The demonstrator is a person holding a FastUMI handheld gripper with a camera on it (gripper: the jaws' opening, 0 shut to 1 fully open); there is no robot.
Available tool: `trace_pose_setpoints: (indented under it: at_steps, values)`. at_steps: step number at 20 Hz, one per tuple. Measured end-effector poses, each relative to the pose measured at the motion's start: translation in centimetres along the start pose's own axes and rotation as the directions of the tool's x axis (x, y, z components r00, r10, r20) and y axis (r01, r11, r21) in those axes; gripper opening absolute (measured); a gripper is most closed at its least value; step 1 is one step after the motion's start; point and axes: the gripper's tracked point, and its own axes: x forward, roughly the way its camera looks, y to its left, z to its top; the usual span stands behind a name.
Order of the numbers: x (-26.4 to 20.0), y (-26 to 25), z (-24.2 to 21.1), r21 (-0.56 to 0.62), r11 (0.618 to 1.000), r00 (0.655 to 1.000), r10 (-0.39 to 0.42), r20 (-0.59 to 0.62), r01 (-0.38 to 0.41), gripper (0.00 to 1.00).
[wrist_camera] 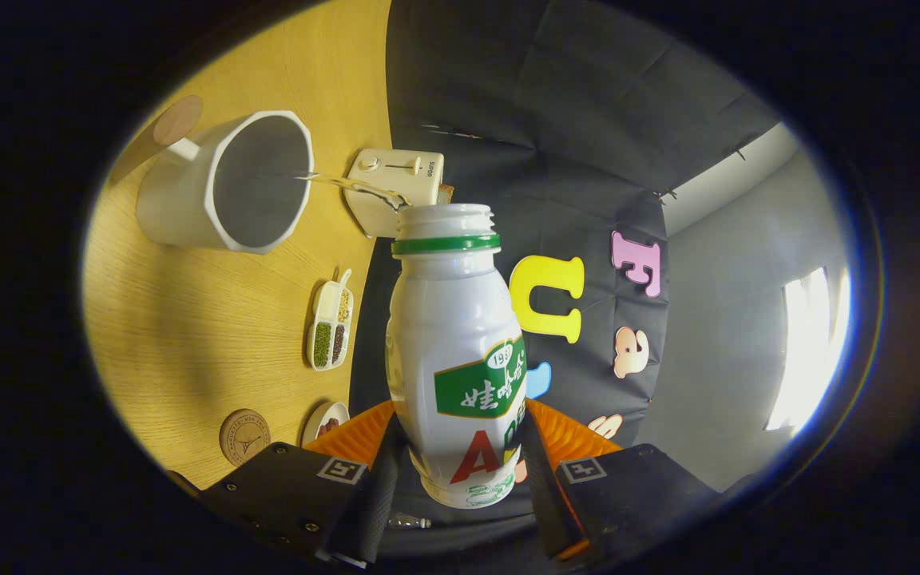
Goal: Take the bottle from table, then pour the juice into the cup, finally place the bottle on the coaster
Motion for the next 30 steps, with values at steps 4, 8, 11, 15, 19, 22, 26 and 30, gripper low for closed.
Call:
trace_pose_setpoints:
  at_steps: [4, 8, 11, 15, 19, 22, 26, 30]
  values:
    - [0.2, -0.5, -0.1, -0.021, 1.000, 1.000, -0.016, -0.001, 0.016, 0.73]
    - [0.0, -0.8, -0.2, -0.032, 0.999, 1.000, -0.026, 0.000, 0.026, 0.73]
    - [0.1, -1.0, -0.2, -0.041, 0.999, 0.999, -0.032, 0.001, 0.032, 0.73]
    - [0.3, -1.3, -0.2, -0.057, 0.998, 0.999, -0.039, 0.001, 0.039, 0.73]
    - [0.5, -1.8, -0.1, -0.075, 0.996, 0.999, -0.049, 0.003, 0.050, 0.73]
    - [0.5, -2.2, -0.1, -0.098, 0.993, 0.998, -0.063, 0.007, 0.063, 0.73]
    - [0.5, -2.7, 0.1, -0.127, 0.988, 0.996, -0.085, 0.017, 0.086, 0.73]
    - [0.4, -3.1, 0.5, -0.152, 0.983, 0.994, -0.101, 0.030, 0.104, 0.73]
